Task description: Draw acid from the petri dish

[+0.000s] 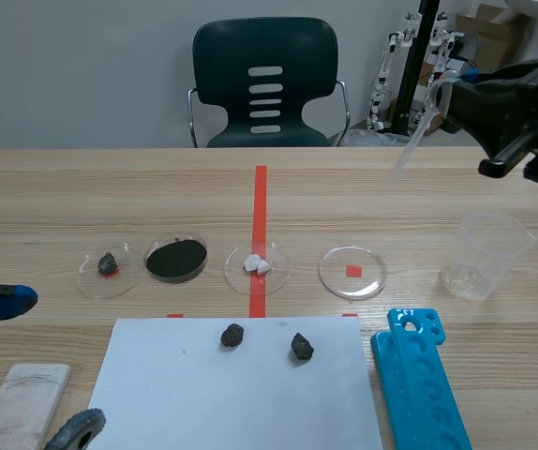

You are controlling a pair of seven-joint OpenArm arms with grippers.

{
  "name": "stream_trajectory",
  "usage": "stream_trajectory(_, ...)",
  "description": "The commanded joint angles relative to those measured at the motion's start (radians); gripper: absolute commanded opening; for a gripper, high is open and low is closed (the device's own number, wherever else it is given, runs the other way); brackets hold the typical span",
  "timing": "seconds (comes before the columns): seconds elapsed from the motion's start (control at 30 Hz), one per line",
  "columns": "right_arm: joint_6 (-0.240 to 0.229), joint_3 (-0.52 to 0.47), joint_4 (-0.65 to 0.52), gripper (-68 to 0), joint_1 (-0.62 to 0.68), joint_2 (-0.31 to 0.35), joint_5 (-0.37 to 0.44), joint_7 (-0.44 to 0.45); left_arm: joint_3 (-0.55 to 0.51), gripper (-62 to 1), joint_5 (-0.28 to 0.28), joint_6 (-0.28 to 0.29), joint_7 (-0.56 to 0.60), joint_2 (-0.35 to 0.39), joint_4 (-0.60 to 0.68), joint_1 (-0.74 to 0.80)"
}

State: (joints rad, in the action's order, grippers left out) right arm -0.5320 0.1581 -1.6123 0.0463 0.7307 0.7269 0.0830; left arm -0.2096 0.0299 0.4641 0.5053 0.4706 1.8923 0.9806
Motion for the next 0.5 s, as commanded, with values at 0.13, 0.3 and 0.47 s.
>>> stream_trajectory(0.13, 0.02, 0.047, 0.098, -67.3, -0.077, -0.058, -0.008, -0.014, 0.007, -3.7, -0.01, -0.005, 0.015, -0.007, 0.011, -0.003)
stream_trajectory(0.3, 0.016, 0.068, 0.19, -67.3, -0.115, -0.106, -0.032, -0.014, 0.007, -3.7, -0.01, -0.005, 0.015, -0.007, 0.011, -0.003)
stream_trajectory(0.47, 0.01, 0.068, 0.223, -67.3, -0.138, -0.134, -0.05, -0.014, 0.007, -3.7, -0.01, -0.005, 0.015, -0.007, 0.011, -0.003)
